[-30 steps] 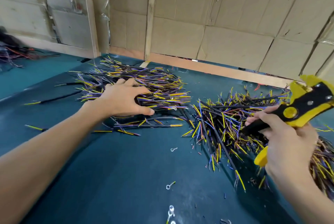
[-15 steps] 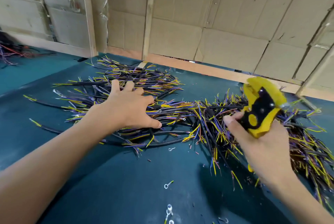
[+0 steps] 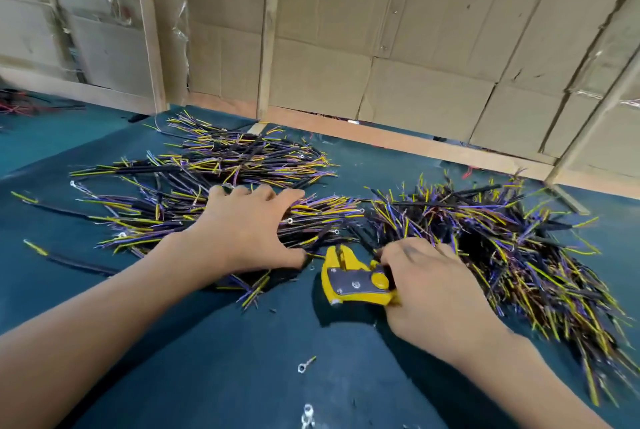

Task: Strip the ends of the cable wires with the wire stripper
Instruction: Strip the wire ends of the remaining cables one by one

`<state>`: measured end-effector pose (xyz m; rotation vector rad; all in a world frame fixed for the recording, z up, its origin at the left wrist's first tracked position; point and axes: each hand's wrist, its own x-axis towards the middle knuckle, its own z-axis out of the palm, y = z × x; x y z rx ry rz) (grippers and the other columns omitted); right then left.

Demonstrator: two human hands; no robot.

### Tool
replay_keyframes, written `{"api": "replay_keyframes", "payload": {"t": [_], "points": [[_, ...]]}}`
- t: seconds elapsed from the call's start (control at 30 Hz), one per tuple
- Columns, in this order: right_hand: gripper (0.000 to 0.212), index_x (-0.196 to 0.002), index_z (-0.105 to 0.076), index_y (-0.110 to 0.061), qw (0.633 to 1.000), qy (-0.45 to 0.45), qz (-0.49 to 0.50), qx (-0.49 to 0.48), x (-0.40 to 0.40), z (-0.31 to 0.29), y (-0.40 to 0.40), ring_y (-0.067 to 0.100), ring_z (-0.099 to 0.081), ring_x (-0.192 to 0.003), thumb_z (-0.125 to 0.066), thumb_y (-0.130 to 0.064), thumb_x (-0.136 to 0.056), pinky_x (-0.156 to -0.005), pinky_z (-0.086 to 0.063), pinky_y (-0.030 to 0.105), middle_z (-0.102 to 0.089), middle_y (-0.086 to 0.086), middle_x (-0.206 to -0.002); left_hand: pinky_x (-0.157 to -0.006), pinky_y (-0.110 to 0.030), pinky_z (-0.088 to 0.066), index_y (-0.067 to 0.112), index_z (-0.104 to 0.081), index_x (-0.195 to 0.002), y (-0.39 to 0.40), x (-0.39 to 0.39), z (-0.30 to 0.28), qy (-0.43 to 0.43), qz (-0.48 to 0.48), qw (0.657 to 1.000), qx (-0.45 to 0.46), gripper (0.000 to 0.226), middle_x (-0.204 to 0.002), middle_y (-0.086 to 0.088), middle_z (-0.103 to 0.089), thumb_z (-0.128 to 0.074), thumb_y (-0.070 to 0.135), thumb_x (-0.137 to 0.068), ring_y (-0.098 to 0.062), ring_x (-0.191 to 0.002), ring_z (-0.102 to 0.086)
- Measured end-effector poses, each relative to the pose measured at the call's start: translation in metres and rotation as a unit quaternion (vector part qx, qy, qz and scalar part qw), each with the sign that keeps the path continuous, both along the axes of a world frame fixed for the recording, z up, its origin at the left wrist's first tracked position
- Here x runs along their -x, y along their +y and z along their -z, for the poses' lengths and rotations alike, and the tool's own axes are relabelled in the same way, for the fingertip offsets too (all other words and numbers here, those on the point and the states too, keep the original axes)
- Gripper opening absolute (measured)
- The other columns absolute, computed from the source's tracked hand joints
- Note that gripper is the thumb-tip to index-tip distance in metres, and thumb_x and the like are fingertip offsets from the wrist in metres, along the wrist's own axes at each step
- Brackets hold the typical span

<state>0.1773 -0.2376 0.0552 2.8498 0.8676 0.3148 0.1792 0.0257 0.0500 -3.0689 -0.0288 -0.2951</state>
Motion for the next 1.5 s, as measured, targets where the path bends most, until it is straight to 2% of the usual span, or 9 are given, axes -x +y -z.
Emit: {"api": "replay_keyframes", "payload": {"t": [0.33,0.53,0.77,0.93,1.2,1.27,1.37,1.43,1.5], "points": [[0.025,-0.101,-0.043,-0.027,0.996,-0.020,0.083,-0.020,-0.008,0.005,-0.002,0.019,-0.050,-0.119,-0.052,-0.031,-0.078,-0.089,-0.032,0.034,-0.062,-0.008,-0.108,-0.086,-0.039,-0.044,0.027,-0.054,-0.122,0.009,-0.009,0.003,-0.070,-0.041,0.996,-0.031,0.076,-0.118,0.004,-0.063,-0.034,0.080,-0.072,-0.027,-0.107,-0.063],[0.024,-0.097,-0.036,-0.023,0.993,-0.030,0.112,-0.037,-0.010,0.006,-0.001,0.023,-0.049,-0.115,-0.051,-0.030,-0.080,-0.089,-0.035,0.038,-0.060,-0.003,-0.104,-0.065,-0.034,-0.035,0.023,-0.058,-0.110,0.014,-0.009,0.002,-0.075,-0.074,0.994,-0.033,0.060,-0.108,0.005,-0.064,-0.044,0.073,-0.080,-0.025,-0.101,-0.067],[0.027,-0.094,-0.033,-0.019,0.987,-0.034,0.144,-0.058,-0.021,0.008,0.000,0.025,-0.046,-0.117,-0.053,-0.029,-0.078,-0.087,-0.034,0.039,-0.058,0.001,-0.101,-0.087,-0.039,-0.046,0.024,-0.051,-0.126,0.009,-0.002,0.004,-0.050,-0.104,0.993,-0.034,0.071,-0.121,0.003,-0.059,-0.037,0.079,-0.082,-0.028,-0.112,-0.060],[0.028,-0.093,-0.035,-0.019,0.985,-0.033,0.161,-0.051,-0.031,0.007,-0.004,0.025,-0.046,-0.119,-0.055,-0.029,-0.077,-0.091,-0.037,0.039,-0.059,0.004,-0.104,-0.088,-0.042,-0.047,0.024,-0.057,-0.119,0.005,0.003,-0.007,-0.025,-0.092,0.995,-0.019,0.066,-0.119,0.003,-0.059,-0.032,0.077,-0.087,-0.028,-0.116,-0.055],[0.032,-0.098,-0.033,-0.024,0.991,-0.057,0.123,-0.012,-0.026,0.012,-0.015,0.023,-0.049,-0.122,-0.053,-0.038,-0.077,-0.095,-0.036,0.037,-0.059,-0.002,-0.113,-0.109,-0.061,-0.018,0.021,-0.074,-0.100,-0.001,0.010,-0.020,-0.192,0.024,0.977,-0.086,0.035,-0.113,0.003,-0.065,-0.052,0.048,-0.095,-0.034,-0.123,-0.047],[0.030,-0.099,-0.035,-0.024,0.992,-0.058,0.113,-0.012,-0.024,0.012,-0.016,0.022,-0.049,-0.123,-0.052,-0.036,-0.078,-0.096,-0.036,0.036,-0.059,-0.003,-0.115,-0.109,-0.060,-0.020,0.023,-0.069,-0.111,-0.003,0.012,-0.023,-0.147,0.016,0.982,-0.115,0.050,-0.122,-0.001,-0.061,-0.047,0.064,-0.091,-0.035,-0.127,-0.043],[0.028,-0.105,-0.041,-0.023,0.992,-0.056,0.109,-0.011,-0.023,0.012,-0.018,0.020,-0.047,-0.126,-0.050,-0.034,-0.080,-0.097,-0.034,0.035,-0.058,-0.004,-0.117,-0.104,-0.048,-0.036,0.019,-0.040,-0.138,0.001,0.012,-0.025,0.059,-0.075,0.994,-0.054,0.086,-0.138,-0.008,-0.045,-0.037,0.083,-0.081,-0.034,-0.131,-0.041],[0.029,-0.107,-0.043,-0.022,0.993,-0.054,0.106,-0.009,-0.022,0.012,-0.020,0.021,-0.047,-0.127,-0.050,-0.033,-0.081,-0.097,-0.033,0.035,-0.058,-0.003,-0.118,-0.099,-0.044,-0.043,0.017,-0.041,-0.135,0.004,0.015,-0.031,0.105,-0.090,0.990,-0.013,0.082,-0.132,-0.008,-0.047,-0.043,0.080,-0.082,-0.033,-0.125,-0.048],[0.030,-0.108,-0.044,-0.022,0.994,-0.054,0.097,-0.015,-0.018,0.011,-0.019,0.021,-0.047,-0.126,-0.050,-0.033,-0.081,-0.098,-0.034,0.035,-0.059,-0.003,-0.118,-0.092,-0.040,-0.047,0.022,-0.053,-0.121,0.004,0.018,-0.039,0.057,-0.067,0.996,-0.025,0.059,-0.120,-0.003,-0.053,-0.045,0.071,-0.089,-0.029,-0.116,-0.056]]}}
